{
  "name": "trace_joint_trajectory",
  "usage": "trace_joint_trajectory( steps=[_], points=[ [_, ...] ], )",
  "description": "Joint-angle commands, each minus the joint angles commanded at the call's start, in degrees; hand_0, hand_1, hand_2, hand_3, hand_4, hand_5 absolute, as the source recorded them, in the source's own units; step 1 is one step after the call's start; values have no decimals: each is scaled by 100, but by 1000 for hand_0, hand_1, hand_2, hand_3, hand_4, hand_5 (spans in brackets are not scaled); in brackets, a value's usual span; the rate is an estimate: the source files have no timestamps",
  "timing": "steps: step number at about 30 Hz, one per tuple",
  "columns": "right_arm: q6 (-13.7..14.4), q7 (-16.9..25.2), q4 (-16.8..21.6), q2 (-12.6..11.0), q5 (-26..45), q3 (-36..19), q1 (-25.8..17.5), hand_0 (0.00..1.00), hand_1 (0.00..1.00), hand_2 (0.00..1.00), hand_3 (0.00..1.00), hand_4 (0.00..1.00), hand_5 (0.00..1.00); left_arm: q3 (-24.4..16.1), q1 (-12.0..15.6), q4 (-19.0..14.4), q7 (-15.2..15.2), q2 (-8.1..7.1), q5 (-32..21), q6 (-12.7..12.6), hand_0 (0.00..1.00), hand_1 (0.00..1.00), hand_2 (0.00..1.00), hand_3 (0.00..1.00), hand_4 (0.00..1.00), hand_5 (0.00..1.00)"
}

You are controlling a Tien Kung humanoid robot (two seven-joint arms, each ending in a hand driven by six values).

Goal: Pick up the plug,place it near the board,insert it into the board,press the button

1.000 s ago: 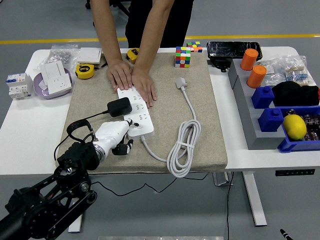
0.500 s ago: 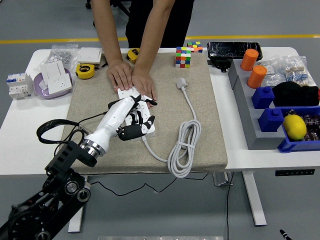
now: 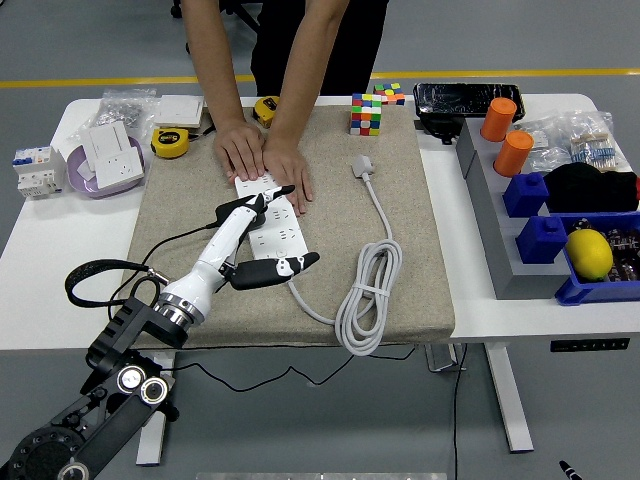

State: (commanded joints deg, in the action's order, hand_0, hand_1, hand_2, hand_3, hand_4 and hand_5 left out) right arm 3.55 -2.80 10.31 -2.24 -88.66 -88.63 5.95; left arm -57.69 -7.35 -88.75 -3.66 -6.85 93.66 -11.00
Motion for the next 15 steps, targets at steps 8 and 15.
trace_joint_trajectory(
  steps=[8,15],
  points=[
    [-9,-6,0,-20,-53,-5,7,802,735,728,755,998,998,-50,-44,189,-592,-4,767,66,338,278,397,917,898,296],
    [-19,-14,0,-27,-100,-14,4,802,735,728,755,998,998,-129,-118,387,-1210,19,1850,443,219,76,188,769,634,120]
  ],
)
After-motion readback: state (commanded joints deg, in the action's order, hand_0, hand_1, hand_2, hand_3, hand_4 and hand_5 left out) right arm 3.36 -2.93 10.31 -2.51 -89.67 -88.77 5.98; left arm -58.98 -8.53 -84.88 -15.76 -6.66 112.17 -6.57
